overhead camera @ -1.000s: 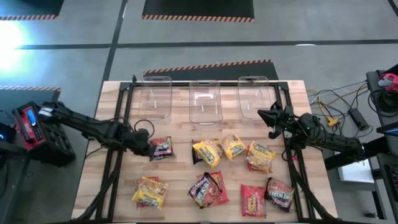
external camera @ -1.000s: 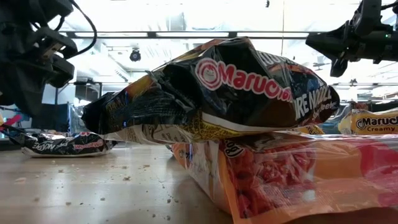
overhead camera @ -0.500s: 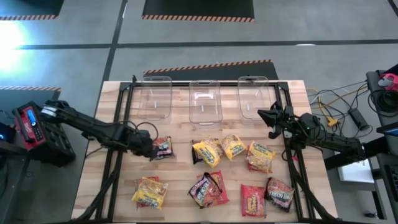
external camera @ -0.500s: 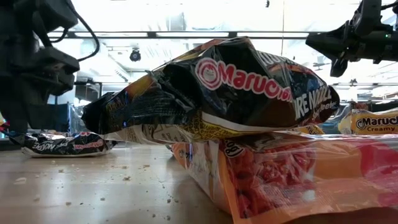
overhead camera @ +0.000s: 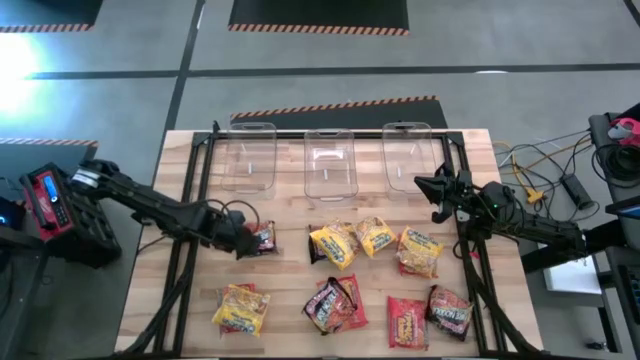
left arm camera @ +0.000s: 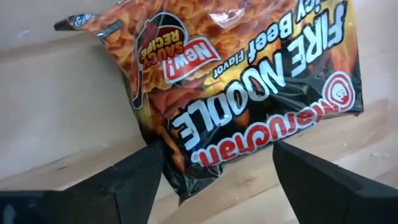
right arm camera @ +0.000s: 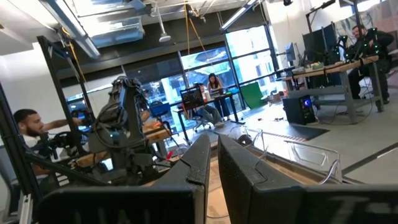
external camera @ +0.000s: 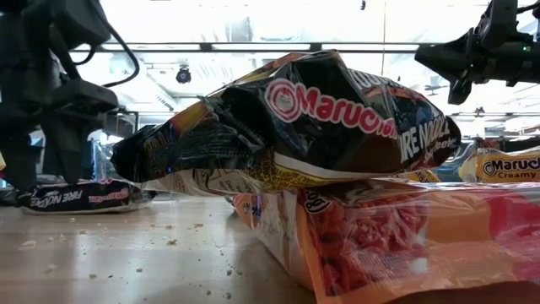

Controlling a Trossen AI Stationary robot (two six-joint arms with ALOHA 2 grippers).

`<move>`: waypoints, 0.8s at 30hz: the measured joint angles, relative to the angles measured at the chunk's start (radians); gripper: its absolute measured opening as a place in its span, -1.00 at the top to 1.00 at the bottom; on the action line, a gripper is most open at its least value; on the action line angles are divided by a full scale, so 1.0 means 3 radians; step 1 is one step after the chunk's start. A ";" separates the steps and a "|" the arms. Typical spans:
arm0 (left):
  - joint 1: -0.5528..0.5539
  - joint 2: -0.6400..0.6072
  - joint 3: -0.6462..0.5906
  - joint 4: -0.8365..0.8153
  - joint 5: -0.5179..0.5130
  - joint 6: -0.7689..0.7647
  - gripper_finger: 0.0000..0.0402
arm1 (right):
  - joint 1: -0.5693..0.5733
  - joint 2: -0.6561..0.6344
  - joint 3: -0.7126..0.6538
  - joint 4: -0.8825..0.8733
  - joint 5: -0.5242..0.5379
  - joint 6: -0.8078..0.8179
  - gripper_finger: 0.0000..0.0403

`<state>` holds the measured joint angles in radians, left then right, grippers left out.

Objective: Sort Maruchan noodles
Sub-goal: Put the black noodle pack into the middle transparent bin

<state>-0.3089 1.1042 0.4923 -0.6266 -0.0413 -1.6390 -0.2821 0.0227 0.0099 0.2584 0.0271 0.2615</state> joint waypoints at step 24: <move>-0.0217 0.0198 0.0057 -0.0341 -0.0599 -0.0333 -0.43 | 0.0000 0.0000 0.0000 0.0000 0.0000 0.0000 0.89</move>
<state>-0.3740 1.1636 0.5094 -0.7289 -0.2209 -1.7388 -0.2821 0.0227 0.0098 0.2584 0.0272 0.2615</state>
